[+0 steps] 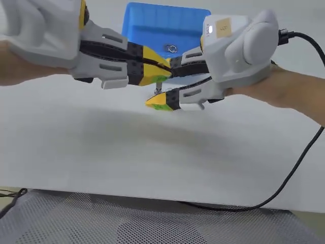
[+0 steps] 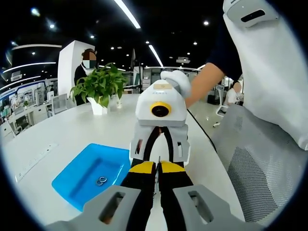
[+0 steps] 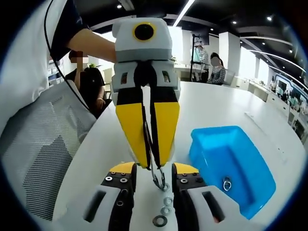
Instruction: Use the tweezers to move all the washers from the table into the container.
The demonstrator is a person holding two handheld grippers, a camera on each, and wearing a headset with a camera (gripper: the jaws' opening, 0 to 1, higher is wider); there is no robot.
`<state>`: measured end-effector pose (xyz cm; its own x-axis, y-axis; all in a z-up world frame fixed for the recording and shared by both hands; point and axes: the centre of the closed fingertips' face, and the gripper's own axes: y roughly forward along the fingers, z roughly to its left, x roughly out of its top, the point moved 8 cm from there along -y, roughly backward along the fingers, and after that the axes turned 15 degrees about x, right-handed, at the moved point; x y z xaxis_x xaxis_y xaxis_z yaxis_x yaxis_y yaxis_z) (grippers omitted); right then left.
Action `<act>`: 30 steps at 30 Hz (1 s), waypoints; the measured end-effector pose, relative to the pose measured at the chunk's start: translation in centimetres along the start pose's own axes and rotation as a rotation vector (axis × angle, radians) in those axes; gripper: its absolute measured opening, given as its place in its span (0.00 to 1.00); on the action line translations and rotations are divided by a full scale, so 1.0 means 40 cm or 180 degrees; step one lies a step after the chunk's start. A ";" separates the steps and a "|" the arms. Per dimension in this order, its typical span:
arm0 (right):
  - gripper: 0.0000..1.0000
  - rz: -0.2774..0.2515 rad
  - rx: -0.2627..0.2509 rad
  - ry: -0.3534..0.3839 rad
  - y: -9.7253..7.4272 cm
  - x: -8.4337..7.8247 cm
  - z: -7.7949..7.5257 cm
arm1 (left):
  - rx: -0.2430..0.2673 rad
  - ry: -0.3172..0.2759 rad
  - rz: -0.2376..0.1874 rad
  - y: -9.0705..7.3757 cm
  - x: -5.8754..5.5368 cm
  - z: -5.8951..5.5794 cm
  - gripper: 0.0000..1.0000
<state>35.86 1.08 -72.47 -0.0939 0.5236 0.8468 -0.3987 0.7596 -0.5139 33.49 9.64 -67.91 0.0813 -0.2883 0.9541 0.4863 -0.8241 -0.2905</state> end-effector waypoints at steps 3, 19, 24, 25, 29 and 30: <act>0.27 0.0051 -0.0020 -0.0039 0.003 0.003 -0.001 | 0.0009 0.0003 0.0008 0.001 0.000 0.000 0.05; 0.11 0.0191 -0.0070 -0.0114 0.004 -0.004 -0.001 | -0.0005 0.0016 0.0026 0.005 0.002 0.001 0.05; 0.11 0.0206 -0.0089 -0.0146 0.004 -0.004 -0.001 | 0.0008 0.0043 0.0031 0.004 0.002 0.001 0.05; 0.11 0.0205 -0.0092 -0.0144 0.004 -0.004 -0.002 | 0.0010 0.0037 0.0035 0.004 0.002 0.002 0.05; 0.10 0.0189 -0.0105 -0.0139 0.005 -0.004 -0.002 | 0.0017 -0.0009 0.0049 0.002 0.002 0.004 0.06; 0.10 0.0188 -0.0107 -0.0143 0.005 -0.004 -0.002 | 0.0028 -0.0062 0.0063 0.001 0.001 0.004 0.06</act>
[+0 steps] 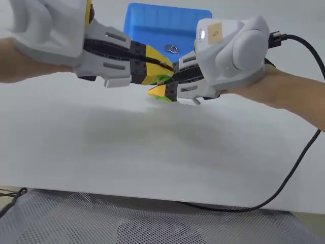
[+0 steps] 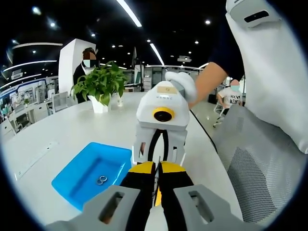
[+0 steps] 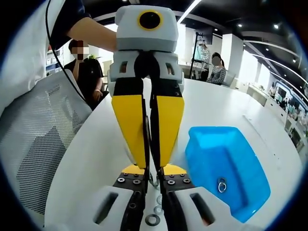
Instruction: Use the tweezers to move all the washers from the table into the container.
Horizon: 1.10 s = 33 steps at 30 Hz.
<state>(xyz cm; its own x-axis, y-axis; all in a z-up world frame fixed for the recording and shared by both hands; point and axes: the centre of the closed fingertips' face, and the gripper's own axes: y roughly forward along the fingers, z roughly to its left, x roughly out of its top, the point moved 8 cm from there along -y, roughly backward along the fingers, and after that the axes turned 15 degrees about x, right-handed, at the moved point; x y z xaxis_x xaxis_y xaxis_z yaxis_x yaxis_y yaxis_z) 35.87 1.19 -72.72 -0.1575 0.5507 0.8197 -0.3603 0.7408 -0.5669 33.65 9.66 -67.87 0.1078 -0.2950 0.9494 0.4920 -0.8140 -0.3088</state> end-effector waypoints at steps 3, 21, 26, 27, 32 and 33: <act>0.10 -0.0006 -0.0010 -0.0012 0.000 -0.001 0.001 | -0.0007 0.0016 0.0007 0.000 0.000 -0.002 0.07; 0.10 -0.0054 -0.0024 0.0017 -0.002 -0.002 -0.001 | -0.0002 0.0008 0.0144 0.002 -0.007 0.003 0.15; 0.10 -0.0051 -0.0030 0.0008 -0.003 -0.003 0.000 | 0.0004 0.0016 0.0152 0.001 -0.007 0.004 0.16; 0.10 -0.0049 -0.0031 0.0006 -0.003 -0.003 0.000 | 0.0000 0.0009 0.0154 0.001 -0.007 0.004 0.16; 0.10 -0.0034 -0.0033 0.0003 -0.006 -0.004 0.001 | -0.0001 -0.0022 0.0167 -0.004 -0.004 0.002 0.20; 0.10 -0.0031 -0.0032 0.0004 -0.006 -0.004 0.001 | -0.0001 -0.0040 0.0175 -0.006 -0.004 0.002 0.20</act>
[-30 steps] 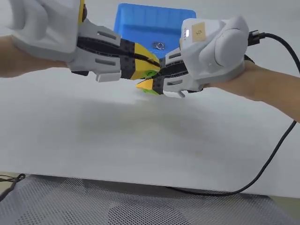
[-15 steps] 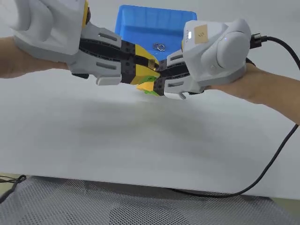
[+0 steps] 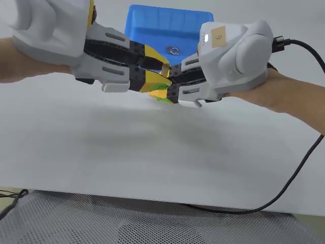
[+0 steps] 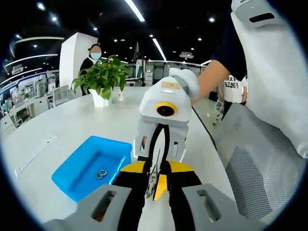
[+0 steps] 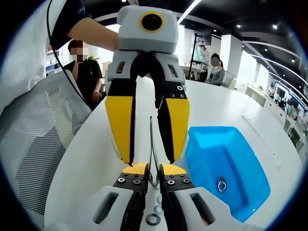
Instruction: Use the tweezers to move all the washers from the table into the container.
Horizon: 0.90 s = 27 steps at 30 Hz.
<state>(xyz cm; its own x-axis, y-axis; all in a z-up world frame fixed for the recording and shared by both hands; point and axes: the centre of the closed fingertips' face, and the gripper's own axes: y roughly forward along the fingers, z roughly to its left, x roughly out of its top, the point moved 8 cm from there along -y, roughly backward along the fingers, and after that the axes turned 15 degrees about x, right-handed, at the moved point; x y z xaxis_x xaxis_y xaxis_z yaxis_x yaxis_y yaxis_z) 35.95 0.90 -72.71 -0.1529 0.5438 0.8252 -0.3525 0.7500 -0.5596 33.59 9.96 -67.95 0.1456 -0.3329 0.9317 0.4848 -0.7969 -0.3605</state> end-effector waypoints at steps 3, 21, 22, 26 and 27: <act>0.10 0.0010 -0.0009 0.0004 -0.005 -0.001 0.001 | 0.0009 -0.0054 0.0019 -0.009 -0.001 0.002 0.23; 0.10 -0.0018 -0.0077 -0.0017 -0.069 0.027 0.001 | 0.0391 -0.0384 0.0140 -0.122 -0.005 0.026 0.45; 0.10 -0.0018 -0.0073 -0.0019 -0.072 0.029 0.002 | 0.0413 -0.0394 0.0137 -0.127 -0.005 0.027 0.46; 0.10 -0.0009 -0.0030 -0.0075 -0.085 0.053 0.011 | 0.0498 -0.0443 0.0118 -0.149 -0.008 0.034 0.49; 0.10 -0.0007 -0.0025 -0.0097 -0.088 0.058 0.013 | 0.0516 -0.0443 0.0115 -0.153 -0.009 0.035 0.50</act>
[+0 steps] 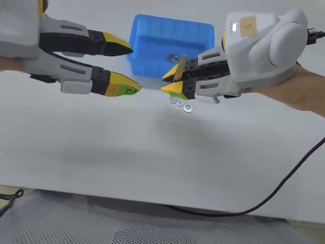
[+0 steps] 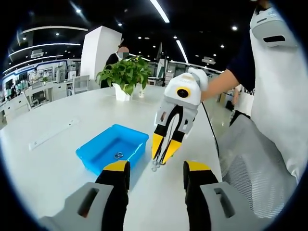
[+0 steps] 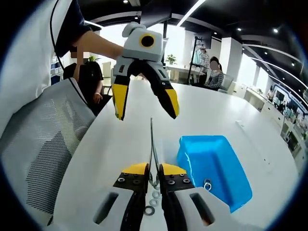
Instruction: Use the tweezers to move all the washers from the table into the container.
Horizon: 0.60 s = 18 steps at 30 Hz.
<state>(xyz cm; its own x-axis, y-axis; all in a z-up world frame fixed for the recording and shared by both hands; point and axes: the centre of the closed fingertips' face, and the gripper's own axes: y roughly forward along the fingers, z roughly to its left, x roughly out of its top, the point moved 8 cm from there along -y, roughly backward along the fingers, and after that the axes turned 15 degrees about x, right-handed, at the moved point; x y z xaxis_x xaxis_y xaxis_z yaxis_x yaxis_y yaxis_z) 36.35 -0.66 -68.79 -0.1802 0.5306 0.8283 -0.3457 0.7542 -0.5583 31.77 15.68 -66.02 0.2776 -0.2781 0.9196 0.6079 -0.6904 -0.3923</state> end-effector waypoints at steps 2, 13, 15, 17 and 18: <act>0.10 0.0001 0.0015 -0.0041 -0.007 0.014 0.003 | 0.0038 -0.0020 -0.0006 -0.010 -0.001 0.004 0.52; 0.10 -0.0015 -0.0030 -0.0153 -0.046 0.051 -0.029 | 0.0169 -0.0072 -0.0014 -0.045 -0.006 0.008 0.66; 0.10 -0.0021 -0.0064 -0.0171 -0.059 0.055 -0.046 | 0.0182 -0.0053 0.0000 -0.046 -0.009 0.008 0.69; 0.10 -0.0035 -0.0106 -0.0186 -0.072 0.063 -0.058 | 0.0179 -0.0075 0.0003 -0.046 -0.010 0.008 0.70; 0.10 -0.0043 -0.0138 -0.0200 -0.078 0.068 -0.066 | 0.0171 -0.0086 0.0001 -0.046 -0.011 0.006 0.71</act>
<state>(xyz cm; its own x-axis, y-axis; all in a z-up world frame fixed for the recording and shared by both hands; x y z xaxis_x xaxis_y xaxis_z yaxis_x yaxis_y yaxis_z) 39.39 -0.55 -64.91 -0.2337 0.4958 0.8364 -0.3086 0.7779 -0.5473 30.72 17.23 -65.71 0.2974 -0.2597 0.9188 0.6466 -0.6532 -0.3939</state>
